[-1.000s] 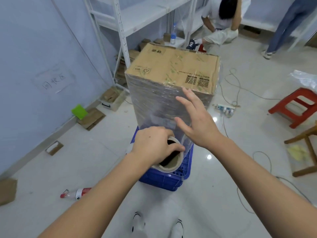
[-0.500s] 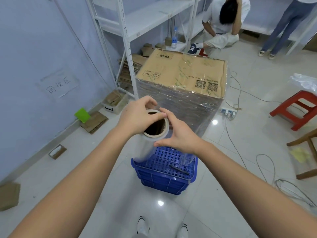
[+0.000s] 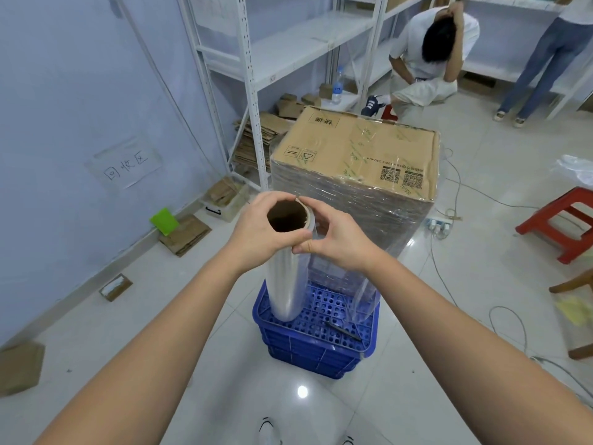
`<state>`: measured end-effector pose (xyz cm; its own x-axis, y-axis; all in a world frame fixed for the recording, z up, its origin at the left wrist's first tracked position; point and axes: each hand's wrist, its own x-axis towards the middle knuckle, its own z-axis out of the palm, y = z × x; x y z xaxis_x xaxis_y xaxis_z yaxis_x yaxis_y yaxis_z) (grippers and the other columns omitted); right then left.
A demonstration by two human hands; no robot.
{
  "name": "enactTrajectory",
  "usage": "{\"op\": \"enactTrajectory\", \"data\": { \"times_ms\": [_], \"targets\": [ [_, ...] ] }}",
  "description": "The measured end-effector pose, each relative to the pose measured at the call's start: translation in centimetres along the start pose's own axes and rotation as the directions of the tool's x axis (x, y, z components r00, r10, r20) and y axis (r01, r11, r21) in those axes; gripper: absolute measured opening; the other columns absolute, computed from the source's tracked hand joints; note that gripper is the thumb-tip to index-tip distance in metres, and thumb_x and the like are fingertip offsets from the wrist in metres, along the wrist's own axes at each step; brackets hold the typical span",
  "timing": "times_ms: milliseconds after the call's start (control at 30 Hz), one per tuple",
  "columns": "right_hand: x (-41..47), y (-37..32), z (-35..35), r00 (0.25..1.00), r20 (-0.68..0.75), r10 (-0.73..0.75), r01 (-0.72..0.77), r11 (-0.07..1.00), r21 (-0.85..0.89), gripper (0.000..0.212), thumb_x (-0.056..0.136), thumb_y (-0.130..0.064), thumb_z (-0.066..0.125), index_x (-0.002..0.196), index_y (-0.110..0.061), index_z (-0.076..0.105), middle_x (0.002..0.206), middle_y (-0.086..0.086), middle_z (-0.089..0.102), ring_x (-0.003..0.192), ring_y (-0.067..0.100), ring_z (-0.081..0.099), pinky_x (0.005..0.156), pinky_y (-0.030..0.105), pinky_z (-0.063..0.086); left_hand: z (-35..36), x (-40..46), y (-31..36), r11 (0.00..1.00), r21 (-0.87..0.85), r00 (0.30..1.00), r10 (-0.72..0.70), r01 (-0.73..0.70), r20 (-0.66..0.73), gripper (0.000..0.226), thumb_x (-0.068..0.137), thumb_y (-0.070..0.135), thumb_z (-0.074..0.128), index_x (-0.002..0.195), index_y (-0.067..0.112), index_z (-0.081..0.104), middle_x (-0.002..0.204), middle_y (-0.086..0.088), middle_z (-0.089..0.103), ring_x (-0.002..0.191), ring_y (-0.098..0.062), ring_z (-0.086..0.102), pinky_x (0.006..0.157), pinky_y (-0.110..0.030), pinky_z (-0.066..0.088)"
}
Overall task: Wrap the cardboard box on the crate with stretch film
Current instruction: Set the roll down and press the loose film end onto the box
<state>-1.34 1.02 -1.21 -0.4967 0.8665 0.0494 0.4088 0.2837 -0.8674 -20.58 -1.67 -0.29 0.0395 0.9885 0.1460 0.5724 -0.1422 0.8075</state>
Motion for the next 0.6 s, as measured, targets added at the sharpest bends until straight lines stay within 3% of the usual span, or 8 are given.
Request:
{"op": "enactTrajectory", "data": {
  "times_ms": [100,267,433,600],
  "targets": [
    [-0.1,-0.1,-0.5,0.999,0.044,0.008,-0.003,0.994,-0.112,0.097,0.07,-0.039,0.087,0.15,-0.03,0.034,0.136,-0.014,0.056,0.121,0.007,0.055,0.104,0.029,0.043,-0.2,0.4,0.3,0.998,0.064,0.995,-0.011,0.005,0.095,0.066,0.077,0.046,0.087,0.134,0.035,0.056,0.132,0.018,0.049,0.116,0.007,0.048,0.096,-0.018,0.037],
    [-0.7,0.4,-1.5,0.999,0.051,-0.017,0.031,0.962,-0.272,0.096,0.078,-0.043,0.081,0.154,-0.031,0.024,0.152,-0.008,0.041,0.131,0.013,0.047,0.108,0.033,0.043,-0.6,1.1,1.4,0.936,0.344,0.987,0.026,-0.079,0.156,0.062,0.086,0.06,0.071,0.139,0.035,0.05,0.14,0.014,0.045,0.131,-0.012,0.042,0.108,-0.039,0.04],
    [-1.4,1.0,-2.5,0.999,0.033,-0.026,0.034,0.955,-0.296,0.08,0.085,-0.035,0.075,0.151,-0.029,0.032,0.15,-0.007,0.044,0.128,0.011,0.051,0.105,0.036,0.046,-0.8,1.8,1.9,0.895,0.445,0.992,-0.044,-0.012,0.115,0.065,0.094,0.06,0.06,0.149,0.03,0.043,0.158,0.005,0.037,0.146,-0.023,0.031,0.117,-0.046,0.033],
    [-2.3,1.3,-4.3,0.997,0.044,-0.061,0.073,0.929,-0.362,0.064,0.088,-0.028,0.07,0.146,-0.026,0.041,0.146,-0.007,0.048,0.128,0.012,0.052,0.105,0.039,0.046,-0.6,1.9,2.6,0.867,0.498,0.99,-0.057,-0.014,0.126,0.066,0.092,0.066,0.058,0.146,0.032,0.044,0.154,0.007,0.041,0.142,-0.021,0.037,0.112,-0.047,0.039]
  ]
}}
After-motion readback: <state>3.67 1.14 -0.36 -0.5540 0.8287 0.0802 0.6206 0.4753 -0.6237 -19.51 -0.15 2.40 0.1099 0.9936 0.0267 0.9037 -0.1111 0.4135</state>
